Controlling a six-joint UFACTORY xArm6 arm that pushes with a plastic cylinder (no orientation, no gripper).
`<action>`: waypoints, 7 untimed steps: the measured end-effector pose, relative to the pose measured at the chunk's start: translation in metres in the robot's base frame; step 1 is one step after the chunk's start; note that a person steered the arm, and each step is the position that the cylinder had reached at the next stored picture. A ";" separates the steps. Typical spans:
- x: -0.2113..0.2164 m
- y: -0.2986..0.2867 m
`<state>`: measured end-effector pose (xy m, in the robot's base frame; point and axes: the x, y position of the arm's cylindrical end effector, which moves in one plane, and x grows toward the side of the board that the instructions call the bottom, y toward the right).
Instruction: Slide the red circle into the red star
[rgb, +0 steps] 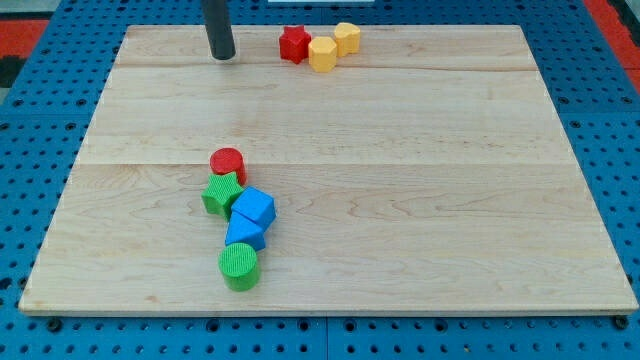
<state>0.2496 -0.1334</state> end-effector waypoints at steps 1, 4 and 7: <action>0.000 -0.004; 0.100 0.042; 0.123 -0.057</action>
<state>0.3731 -0.1903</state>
